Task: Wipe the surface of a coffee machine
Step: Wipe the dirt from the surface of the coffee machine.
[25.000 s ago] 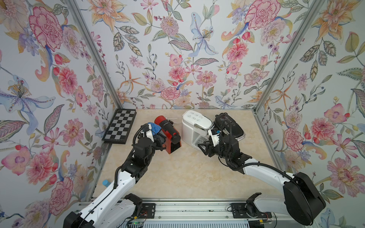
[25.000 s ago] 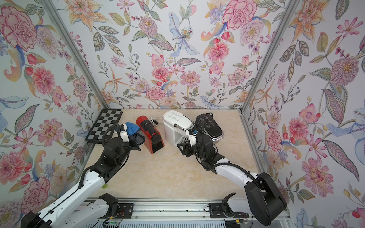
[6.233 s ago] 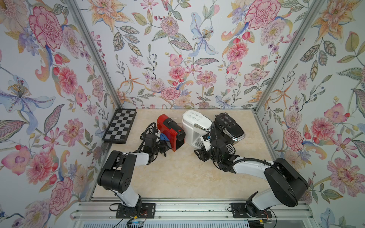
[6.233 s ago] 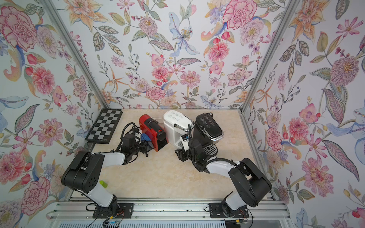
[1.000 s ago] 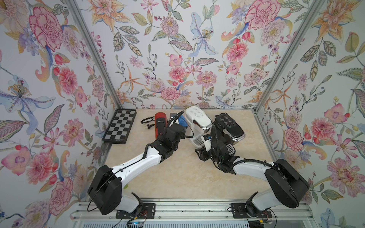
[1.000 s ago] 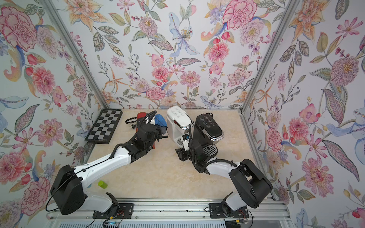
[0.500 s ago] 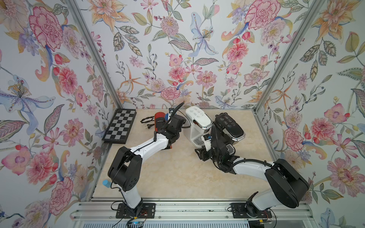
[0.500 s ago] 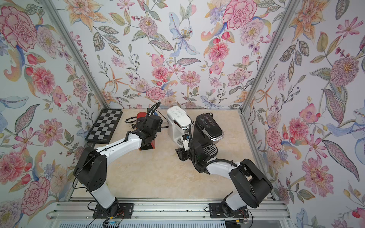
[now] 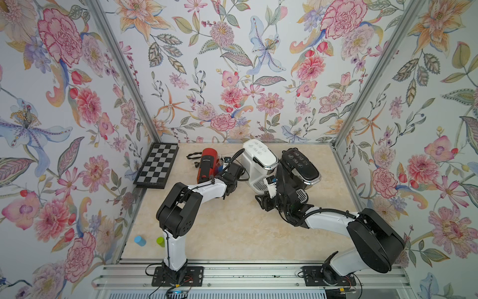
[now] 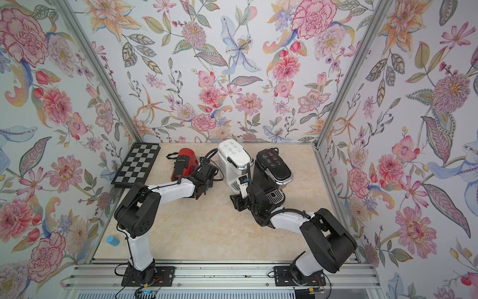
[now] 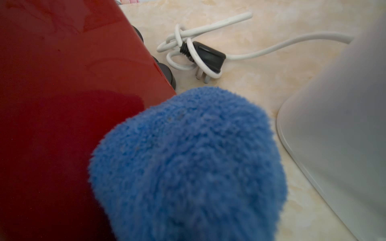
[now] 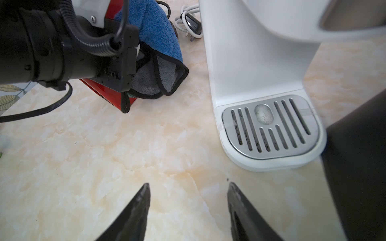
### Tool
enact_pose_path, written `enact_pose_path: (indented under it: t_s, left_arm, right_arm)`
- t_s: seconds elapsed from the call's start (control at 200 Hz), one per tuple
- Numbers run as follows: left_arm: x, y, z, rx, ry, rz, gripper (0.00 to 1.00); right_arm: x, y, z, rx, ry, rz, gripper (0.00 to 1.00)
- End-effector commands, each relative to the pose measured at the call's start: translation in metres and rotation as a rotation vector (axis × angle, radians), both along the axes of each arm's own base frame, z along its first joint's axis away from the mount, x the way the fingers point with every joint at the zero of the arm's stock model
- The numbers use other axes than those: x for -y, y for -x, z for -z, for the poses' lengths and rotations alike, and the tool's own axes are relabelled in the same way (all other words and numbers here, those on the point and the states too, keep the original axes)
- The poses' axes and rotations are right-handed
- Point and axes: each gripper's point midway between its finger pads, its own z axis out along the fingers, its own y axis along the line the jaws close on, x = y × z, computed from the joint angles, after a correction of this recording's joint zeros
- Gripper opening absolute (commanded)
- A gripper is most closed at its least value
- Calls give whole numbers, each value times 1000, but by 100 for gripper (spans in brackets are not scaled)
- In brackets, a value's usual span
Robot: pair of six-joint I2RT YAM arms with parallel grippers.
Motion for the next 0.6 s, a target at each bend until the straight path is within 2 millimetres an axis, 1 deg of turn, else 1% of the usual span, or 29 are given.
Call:
enact_pose_path:
  t_s: [0.0, 0.175, 0.28, 0.355, 0.425, 0.595]
  left_arm:
    - [-43, 10, 6, -41, -72, -100, 0]
    - [-71, 19, 6, -52, -106, -147, 0]
    - [-80, 24, 1, -53, -122, -156, 0]
    - [-77, 26, -2, -54, -110, -144, 0]
    - [-71, 26, -10, -34, -96, -131, 0]
    - [-58, 20, -46, 38, -145, -117, 0]
  right_arm:
    - [-2, -1, -6, 3, -21, -1, 60]
    - [-1, -2, -6, 4, -20, 1, 60]
    - [-2, -2, -5, 1, -19, -1, 60]
    - [-2, -1, -4, -2, -20, -4, 60]
    - [-3, -2, -3, -4, -19, -6, 60]
    - [-3, -2, -1, -7, -17, -7, 60]
